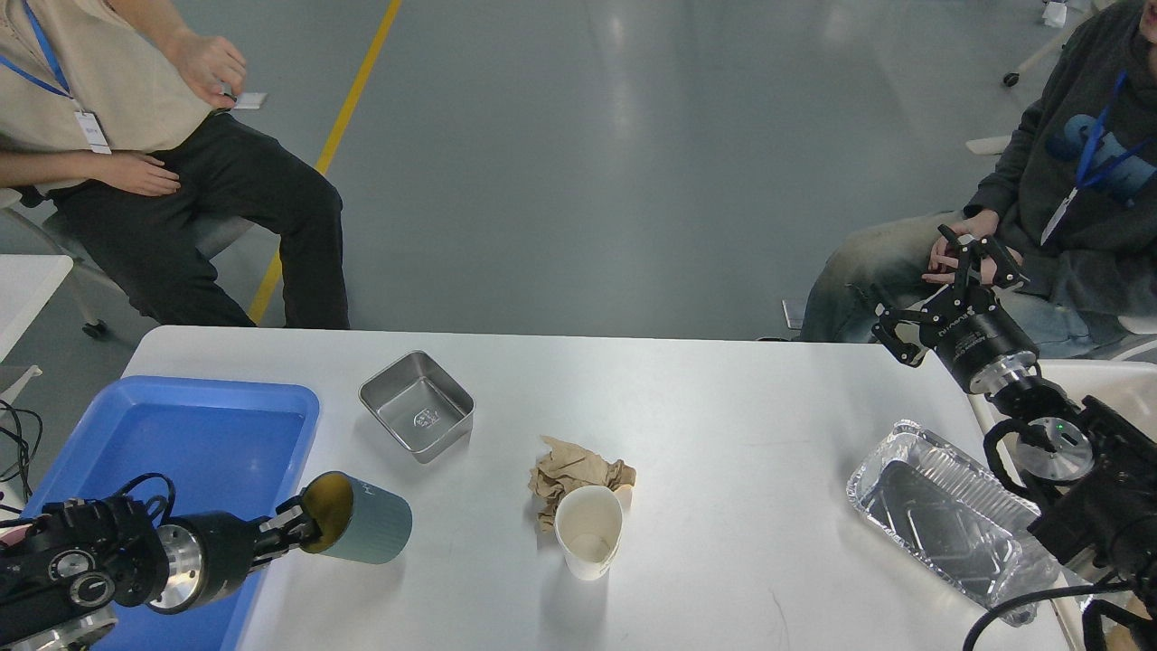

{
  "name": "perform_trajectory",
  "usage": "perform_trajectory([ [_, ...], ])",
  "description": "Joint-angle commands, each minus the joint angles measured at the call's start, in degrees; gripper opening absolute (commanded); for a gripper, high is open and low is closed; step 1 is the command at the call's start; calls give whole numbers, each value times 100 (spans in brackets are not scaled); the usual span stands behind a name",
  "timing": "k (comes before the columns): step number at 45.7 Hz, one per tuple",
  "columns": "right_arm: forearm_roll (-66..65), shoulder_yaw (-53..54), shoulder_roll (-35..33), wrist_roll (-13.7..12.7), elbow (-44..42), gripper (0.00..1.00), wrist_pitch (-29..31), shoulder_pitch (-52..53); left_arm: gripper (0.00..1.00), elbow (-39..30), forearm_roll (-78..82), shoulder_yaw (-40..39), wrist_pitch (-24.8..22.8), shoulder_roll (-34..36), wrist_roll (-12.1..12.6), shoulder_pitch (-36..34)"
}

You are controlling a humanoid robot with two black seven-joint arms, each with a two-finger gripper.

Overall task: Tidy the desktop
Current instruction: 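Lift the green mug with the left gripper and tip it over the blue tray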

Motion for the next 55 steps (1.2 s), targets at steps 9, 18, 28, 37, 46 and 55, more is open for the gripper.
perform_trajectory([
  [9,0,-1,-27,-1,6,100,0,40,0,-627,-247,-1480,-3601,1994,343,-418],
  [18,0,-1,-27,-1,6,100,0,67,0,-470,-1451,-3186,-5422,3006,844,-681],
  [28,0,-1,-18,-1,6,100,0,75,0,-373,-1557,-3178,-5422,3349,870,-1016],
  [37,0,-1,-36,-10,191,100,-9,75,0,-48,-1084,-2467,-5422,3270,747,-990],
  [46,0,-1,-54,-10,200,100,-9,75,0,919,-29,-2089,-5422,2541,229,-972],
  [55,0,-1,-62,-10,200,100,-18,32,0,1359,666,-1640,-5422,2312,-272,-876],
])
